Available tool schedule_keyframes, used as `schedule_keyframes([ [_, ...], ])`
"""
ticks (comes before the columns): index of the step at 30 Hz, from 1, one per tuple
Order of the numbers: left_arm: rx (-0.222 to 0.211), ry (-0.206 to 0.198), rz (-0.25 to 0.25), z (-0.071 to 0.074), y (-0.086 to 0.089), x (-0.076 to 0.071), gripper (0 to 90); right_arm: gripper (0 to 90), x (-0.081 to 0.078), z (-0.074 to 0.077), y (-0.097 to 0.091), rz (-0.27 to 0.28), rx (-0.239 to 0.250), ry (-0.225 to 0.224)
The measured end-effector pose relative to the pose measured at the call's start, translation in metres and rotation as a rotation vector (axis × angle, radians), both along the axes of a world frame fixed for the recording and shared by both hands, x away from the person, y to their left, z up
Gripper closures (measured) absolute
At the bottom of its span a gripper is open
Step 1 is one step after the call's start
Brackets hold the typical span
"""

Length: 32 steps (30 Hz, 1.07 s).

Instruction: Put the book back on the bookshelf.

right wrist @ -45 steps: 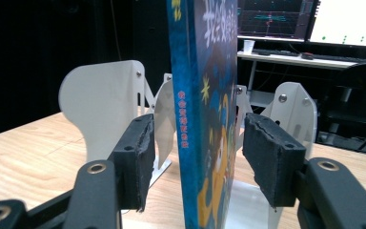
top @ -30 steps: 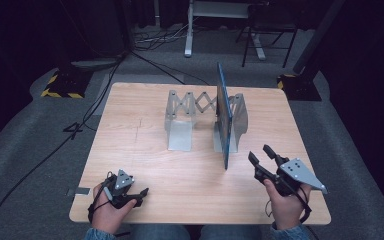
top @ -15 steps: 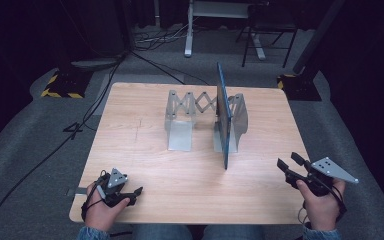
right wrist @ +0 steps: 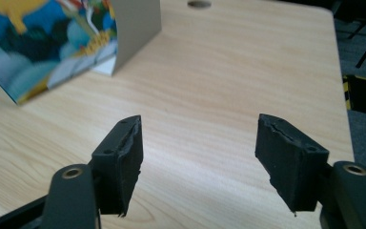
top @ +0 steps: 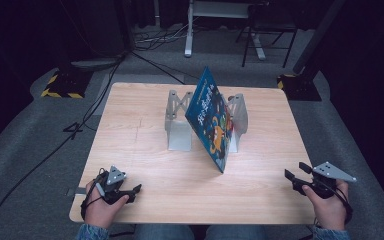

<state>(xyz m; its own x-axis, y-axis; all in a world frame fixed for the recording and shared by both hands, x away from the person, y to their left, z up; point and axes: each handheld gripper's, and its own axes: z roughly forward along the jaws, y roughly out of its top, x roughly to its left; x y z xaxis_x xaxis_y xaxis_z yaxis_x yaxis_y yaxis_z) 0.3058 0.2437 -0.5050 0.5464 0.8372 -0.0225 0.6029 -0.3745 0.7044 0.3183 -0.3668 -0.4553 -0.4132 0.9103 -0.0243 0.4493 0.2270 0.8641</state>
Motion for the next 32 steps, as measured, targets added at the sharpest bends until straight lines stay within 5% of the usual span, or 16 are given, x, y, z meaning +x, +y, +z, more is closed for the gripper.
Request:
schedule_keyframes([
  [4,-0.004,0.001,0.003,0.0,0.0,0.0,23.7,32.3,0.007,-0.018,-0.001,0.019,-0.062,0.055],
  [15,-0.003,0.001,0.005,0.0,0.0,0.0,23.7,23.2,0.015,-0.048,-0.01,0.044,-0.14,0.129],
  [20,-0.001,0.003,0.005,0.0,0.001,0.001,23.5,14.0,0.016,-0.05,-0.015,0.074,-0.081,0.203],
  [32,0.001,0.004,0.048,0.0,-0.002,0.002,20.8,13.9,0.016,-0.05,-0.015,0.073,-0.082,0.202],
])
